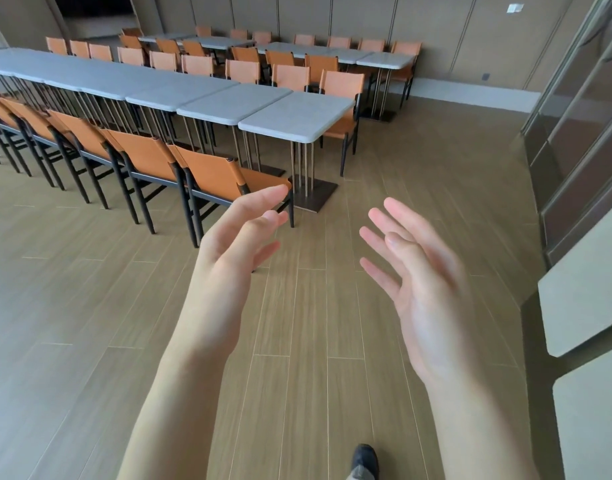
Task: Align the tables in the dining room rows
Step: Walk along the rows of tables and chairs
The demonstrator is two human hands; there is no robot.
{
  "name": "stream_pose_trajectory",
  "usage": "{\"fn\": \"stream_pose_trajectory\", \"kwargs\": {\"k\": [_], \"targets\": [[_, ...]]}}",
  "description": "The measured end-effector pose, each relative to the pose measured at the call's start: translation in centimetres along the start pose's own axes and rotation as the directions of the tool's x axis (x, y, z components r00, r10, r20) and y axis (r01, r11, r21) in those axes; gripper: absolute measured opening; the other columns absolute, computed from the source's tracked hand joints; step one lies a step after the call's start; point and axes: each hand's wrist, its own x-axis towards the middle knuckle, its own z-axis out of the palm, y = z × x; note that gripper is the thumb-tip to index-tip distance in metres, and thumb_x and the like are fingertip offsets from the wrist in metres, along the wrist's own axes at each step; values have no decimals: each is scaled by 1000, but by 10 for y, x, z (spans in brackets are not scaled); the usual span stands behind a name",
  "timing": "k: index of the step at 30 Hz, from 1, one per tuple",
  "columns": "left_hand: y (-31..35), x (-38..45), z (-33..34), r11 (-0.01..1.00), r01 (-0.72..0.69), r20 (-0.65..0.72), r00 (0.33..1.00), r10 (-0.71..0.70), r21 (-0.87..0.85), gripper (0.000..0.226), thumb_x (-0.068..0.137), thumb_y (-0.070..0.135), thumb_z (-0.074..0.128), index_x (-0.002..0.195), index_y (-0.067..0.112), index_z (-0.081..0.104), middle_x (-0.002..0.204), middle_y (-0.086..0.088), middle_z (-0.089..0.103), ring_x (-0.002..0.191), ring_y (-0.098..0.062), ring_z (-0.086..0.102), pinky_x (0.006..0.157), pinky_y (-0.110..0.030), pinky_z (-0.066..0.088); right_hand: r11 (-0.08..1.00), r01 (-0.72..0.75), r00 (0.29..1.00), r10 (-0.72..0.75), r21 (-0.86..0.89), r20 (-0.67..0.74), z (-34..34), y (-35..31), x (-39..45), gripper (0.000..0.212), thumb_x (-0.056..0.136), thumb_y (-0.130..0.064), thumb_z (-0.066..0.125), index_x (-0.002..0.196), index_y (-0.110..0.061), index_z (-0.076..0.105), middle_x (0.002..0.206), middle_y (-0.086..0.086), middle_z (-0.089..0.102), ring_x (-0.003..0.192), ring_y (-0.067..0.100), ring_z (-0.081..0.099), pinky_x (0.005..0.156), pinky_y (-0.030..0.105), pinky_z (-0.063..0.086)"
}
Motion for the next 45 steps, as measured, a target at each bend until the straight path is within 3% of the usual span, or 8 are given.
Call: {"fn": "stream_pose_trajectory", "kwargs": {"k": [16,22,29,38,45], "targets": [[-51,217,140,999,-10,76,997,6,47,36,93,37,48,122,32,69,130,19,65,125,-5,60,106,-38,47,1000,-1,999,1,4,-33,-111,1,232,31,102,-13,53,123,-30,67,128,-8,70,118,9,67,104,44,52],[-71,273,154,992,4,36,999,-9,126,33,93,37,50,119,39,70,124,18,67,125,-6,58,109,-40,46,999,-37,999,37,4,-21,-127,16,303,30,103,-16,51,124,-29,67,128,-8,70,118,9,67,104,45,52],[-105,338,131,988,23,-48,999,-16,156,35,94,34,48,121,32,69,124,21,67,123,-2,60,102,-30,48,996,-92,994,92,11,58,-98,49,383,31,102,-13,50,122,-28,68,127,-6,70,118,11,67,103,44,53],[-153,479,67,983,41,-113,993,-21,177,25,101,31,51,114,31,72,123,19,68,124,-4,59,109,-42,45,993,-115,989,114,5,95,-24,102,523,30,102,-11,50,119,-25,70,124,-5,72,115,12,69,101,44,54],[-187,602,11,982,83,-115,991,-64,168,27,98,34,49,113,35,72,123,19,68,124,-4,59,106,-36,46,991,-135,983,137,-27,124,50,139,643,29,102,-13,52,120,-26,71,124,-6,72,115,10,68,101,42,54]]}}
